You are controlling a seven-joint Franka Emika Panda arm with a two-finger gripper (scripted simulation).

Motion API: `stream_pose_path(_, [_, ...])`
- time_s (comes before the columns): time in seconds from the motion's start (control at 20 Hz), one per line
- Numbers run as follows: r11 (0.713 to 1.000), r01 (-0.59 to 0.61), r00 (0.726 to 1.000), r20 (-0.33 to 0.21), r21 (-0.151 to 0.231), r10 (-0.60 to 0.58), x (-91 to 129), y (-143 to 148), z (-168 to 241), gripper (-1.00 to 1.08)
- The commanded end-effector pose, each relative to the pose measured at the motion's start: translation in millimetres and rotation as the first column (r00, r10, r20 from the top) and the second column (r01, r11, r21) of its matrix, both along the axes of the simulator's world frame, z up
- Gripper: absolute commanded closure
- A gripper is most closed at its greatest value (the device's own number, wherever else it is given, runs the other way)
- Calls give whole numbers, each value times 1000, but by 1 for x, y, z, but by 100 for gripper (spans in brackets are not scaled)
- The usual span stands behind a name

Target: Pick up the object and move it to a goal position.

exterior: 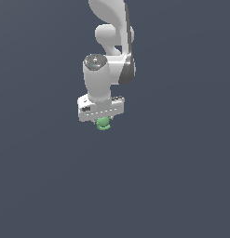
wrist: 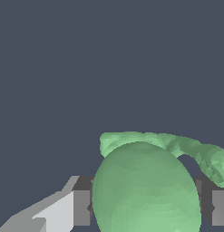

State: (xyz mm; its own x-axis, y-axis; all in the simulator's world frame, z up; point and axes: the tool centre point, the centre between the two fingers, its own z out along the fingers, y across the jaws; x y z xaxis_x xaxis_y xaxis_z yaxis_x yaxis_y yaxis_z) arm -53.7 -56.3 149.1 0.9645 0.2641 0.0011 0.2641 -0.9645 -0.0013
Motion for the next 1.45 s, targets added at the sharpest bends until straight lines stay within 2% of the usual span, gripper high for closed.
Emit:
stream_pose_path(0.0, [1000,0,1000,0,1,0,1,-23,23,108])
stream_pose_path(0.45, [1000,0,1000,0,1,0,9,-106,104,108])
stream_pose_path(0.7, [1000,0,1000,0,0,0,14,-141,137,108])
stream_pose_path(1.0, [1000,0,1000,-1,-1,0,19,-166,161,108])
stream_pose_path(1.4, [1000,0,1000,-1,-2,0,21,-176,171,108])
